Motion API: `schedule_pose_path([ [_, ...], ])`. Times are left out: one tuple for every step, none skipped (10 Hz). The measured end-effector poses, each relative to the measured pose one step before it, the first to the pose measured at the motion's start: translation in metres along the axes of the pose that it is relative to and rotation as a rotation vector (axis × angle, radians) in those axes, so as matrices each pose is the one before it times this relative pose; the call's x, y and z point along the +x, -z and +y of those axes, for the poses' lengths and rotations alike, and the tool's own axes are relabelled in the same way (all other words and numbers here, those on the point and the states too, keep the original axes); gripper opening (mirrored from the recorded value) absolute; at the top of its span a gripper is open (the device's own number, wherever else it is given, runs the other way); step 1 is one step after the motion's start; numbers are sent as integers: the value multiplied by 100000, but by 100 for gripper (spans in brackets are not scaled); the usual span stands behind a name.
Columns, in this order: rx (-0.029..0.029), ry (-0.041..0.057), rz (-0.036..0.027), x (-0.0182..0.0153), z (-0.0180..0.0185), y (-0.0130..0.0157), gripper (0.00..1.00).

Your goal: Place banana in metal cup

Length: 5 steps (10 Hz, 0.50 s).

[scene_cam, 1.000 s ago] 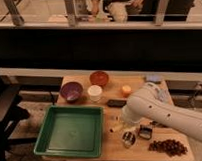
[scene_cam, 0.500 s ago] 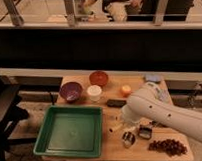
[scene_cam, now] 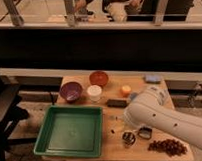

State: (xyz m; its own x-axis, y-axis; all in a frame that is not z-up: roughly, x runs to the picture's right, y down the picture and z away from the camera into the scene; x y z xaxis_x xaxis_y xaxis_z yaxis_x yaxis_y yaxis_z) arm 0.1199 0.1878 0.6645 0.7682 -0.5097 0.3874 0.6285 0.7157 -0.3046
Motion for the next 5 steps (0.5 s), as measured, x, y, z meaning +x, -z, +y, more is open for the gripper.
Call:
schedule_pose_path([
  [-100, 322, -1654, -352, -77, 120, 0],
  [-846, -66, -821, -54, 302, 84, 0],
  [-530, -395, -1987, -229, 272, 99, 0],
  [-356, -26, -1573, -257, 126, 81, 0],
  [-885, 138, -1511, -264, 207, 0, 0],
])
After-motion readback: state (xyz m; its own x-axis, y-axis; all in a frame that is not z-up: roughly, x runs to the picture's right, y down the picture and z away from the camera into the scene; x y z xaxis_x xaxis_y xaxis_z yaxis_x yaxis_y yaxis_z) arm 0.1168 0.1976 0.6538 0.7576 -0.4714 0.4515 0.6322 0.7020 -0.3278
